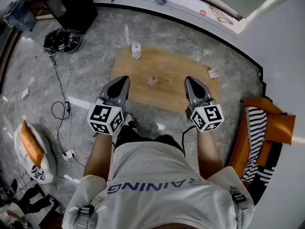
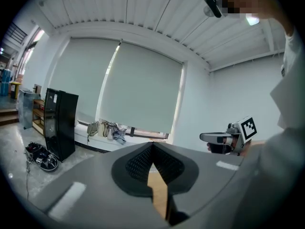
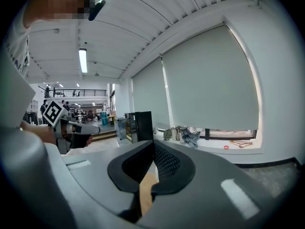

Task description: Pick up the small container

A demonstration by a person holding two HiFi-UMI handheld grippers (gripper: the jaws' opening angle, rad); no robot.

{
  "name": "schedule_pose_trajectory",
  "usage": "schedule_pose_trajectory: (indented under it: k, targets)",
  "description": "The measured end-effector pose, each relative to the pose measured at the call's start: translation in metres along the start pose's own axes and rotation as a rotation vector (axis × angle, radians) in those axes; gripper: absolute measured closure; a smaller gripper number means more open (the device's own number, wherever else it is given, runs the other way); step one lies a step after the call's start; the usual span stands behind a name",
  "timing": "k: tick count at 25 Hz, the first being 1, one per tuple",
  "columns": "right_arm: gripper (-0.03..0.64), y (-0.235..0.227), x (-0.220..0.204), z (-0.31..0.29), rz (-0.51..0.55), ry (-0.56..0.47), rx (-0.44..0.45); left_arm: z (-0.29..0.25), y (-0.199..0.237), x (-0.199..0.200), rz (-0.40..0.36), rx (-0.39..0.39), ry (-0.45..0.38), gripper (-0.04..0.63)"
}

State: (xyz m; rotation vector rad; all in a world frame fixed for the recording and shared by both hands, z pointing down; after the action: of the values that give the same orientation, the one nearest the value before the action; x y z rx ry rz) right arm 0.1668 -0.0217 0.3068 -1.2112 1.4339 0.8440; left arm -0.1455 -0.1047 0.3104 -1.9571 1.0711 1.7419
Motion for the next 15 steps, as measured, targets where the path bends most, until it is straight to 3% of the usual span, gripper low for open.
schedule_pose_trajectory:
  k: [8,15]
  targets:
    - [0.601,0.013,0.002,-0.059,-0.009,0.032,-0.063,-0.038,0.067,0.006,0.002,-0.055,0.058,0.594]
    - [0.601,-0.015,-0.013,-0.069,-0.042,0.052,-0.049,-0.065,0.058,-0.007,0.002,-0.040,0.120,0.594]
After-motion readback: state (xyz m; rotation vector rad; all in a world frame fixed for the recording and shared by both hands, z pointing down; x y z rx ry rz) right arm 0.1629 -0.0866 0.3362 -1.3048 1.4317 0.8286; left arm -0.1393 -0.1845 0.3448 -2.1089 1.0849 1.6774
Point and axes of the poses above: the fingertips, and each gripper's own axes: z backward along the fingers, y to its left, x out of its top, the point moved 10 cm from there along z, backward along the fingers
